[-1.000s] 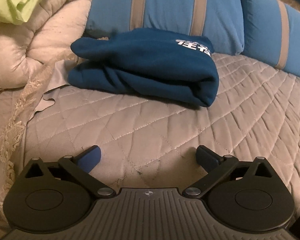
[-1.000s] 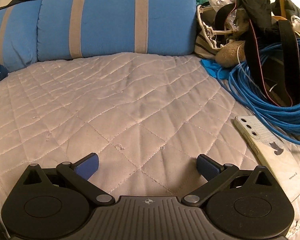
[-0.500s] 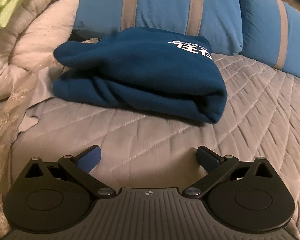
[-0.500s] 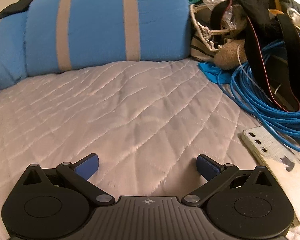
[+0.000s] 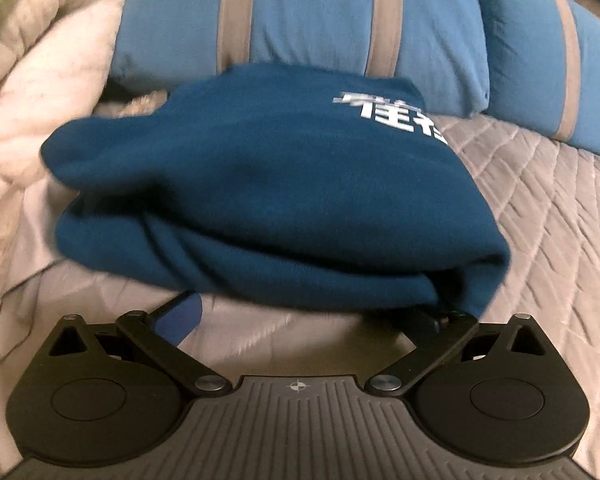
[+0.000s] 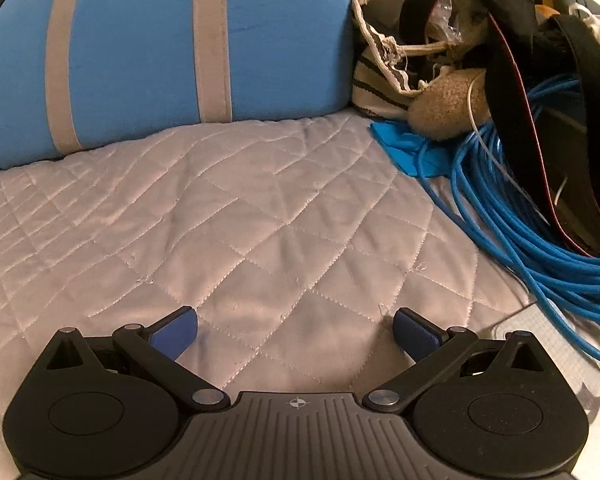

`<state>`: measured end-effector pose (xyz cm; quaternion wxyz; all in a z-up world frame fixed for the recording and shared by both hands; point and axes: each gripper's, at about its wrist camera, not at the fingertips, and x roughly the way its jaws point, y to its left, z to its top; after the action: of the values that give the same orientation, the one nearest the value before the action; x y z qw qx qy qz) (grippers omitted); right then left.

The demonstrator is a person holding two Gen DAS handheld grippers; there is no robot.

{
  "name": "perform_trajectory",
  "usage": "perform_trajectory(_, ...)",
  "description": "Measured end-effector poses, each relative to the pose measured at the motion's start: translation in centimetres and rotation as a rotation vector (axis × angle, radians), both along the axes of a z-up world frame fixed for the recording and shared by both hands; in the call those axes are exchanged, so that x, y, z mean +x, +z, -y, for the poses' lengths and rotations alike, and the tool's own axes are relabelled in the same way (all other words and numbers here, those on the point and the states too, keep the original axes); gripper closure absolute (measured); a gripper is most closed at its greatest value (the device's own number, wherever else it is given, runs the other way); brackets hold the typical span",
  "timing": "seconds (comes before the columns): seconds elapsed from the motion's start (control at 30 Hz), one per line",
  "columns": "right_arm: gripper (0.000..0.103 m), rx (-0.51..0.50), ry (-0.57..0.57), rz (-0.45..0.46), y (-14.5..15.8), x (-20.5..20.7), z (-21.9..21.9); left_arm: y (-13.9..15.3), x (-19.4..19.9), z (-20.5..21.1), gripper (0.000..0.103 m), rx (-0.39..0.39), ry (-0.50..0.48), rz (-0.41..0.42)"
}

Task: Fold clothes

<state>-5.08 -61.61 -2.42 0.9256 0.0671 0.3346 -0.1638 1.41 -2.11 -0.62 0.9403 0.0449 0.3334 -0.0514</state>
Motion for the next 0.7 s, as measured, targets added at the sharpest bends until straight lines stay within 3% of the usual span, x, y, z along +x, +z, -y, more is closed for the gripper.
perform_trajectory(0.17,0.000,-0.025,-0.003,0.058,-0.67,-0.61,-0.31,-0.29,-0.46,-0.11,0.000,-0.014,-0.003,0.044)
perform_trajectory(0.7,0.000,-0.045,-0.014,0.083,-0.67,-0.77,-0.62,-0.26,-0.80,0.02,0.000,0.003,0.010,0.072)
